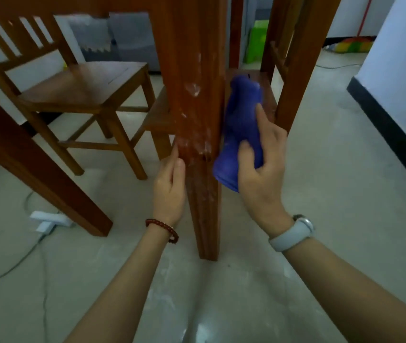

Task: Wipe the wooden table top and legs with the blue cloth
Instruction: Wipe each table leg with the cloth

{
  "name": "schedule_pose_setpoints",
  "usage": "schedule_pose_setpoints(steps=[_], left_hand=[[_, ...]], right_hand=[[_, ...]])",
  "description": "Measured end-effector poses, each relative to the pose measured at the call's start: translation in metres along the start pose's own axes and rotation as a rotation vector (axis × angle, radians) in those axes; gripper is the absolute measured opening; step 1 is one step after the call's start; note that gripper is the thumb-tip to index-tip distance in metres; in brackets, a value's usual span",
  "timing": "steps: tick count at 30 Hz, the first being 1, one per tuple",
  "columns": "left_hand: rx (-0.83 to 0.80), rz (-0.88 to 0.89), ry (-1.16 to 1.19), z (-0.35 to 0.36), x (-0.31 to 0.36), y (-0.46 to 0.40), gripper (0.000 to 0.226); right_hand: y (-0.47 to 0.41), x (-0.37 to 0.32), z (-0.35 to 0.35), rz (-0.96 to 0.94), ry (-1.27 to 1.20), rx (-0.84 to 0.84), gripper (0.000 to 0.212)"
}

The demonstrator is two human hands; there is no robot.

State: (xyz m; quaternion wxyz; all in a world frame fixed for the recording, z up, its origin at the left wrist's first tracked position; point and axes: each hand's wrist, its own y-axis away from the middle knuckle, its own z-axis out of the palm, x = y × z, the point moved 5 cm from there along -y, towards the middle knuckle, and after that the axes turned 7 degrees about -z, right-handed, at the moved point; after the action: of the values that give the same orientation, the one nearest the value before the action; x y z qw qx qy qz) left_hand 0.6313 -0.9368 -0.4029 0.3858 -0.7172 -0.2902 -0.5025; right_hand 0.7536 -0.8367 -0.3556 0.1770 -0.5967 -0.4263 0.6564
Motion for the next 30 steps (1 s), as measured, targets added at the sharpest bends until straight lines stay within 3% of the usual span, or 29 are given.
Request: schedule_pose_setpoints(steps=[2,3,5,8,9,11,14,18,20,25,27,30], left_hand=[[0.014,-0.026,0.018,0.002,-0.025,0.004,0.043],[0.020,-0.029,0.023,0.003,-0.036,0.008,0.036],[0.007,-0.052,0.016,0.005,-0.058,0.015,0.029],[-0.078,-0.113,-0.003,0.007,-0.083,0.026,0.039],[-0.101,-0.126,-0.015,0.007,-0.087,0.030,0.040],[-0.129,-0.135,-0.036,0.006,-0.090,0.032,0.038],[-0.127,-0.153,-0.031,0.005,-0.092,0.032,0.033],[-0.093,-0.179,-0.013,0.008,-0.094,0.036,0.039],[-0.091,-0.182,-0.028,0.008,-0.091,0.037,0.039],[-0.107,-0.193,-0.080,-0.002,-0.074,0.037,0.032],[-0.111,-0.182,-0.119,-0.004,-0.066,0.037,0.032],[-0.094,-0.132,-0.163,-0.007,-0.047,0.036,0.028]], right_hand=[[0.037,0.015,0.022,-0.021,-0.053,-0.069,0.048],[0.061,0.033,0.031,0.071,-0.069,-0.088,0.047],[0.113,0.085,0.042,0.392,-0.063,-0.165,0.049],[0.197,0.159,0.041,0.893,0.087,-0.602,0.043],[0.216,0.173,0.033,1.030,0.134,-0.674,0.036],[0.225,0.183,0.017,1.181,0.246,-0.648,0.031],[0.180,0.171,0.003,0.990,0.346,-0.417,0.033],[0.119,0.121,0.011,0.593,0.029,-0.098,0.046],[0.121,0.116,0.029,0.543,-0.046,-0.162,0.046],[0.164,0.155,0.029,0.808,0.166,-0.637,0.038],[0.157,0.149,0.013,0.777,0.230,-0.626,0.043],[0.110,0.111,-0.005,0.590,0.260,-0.435,0.048]])
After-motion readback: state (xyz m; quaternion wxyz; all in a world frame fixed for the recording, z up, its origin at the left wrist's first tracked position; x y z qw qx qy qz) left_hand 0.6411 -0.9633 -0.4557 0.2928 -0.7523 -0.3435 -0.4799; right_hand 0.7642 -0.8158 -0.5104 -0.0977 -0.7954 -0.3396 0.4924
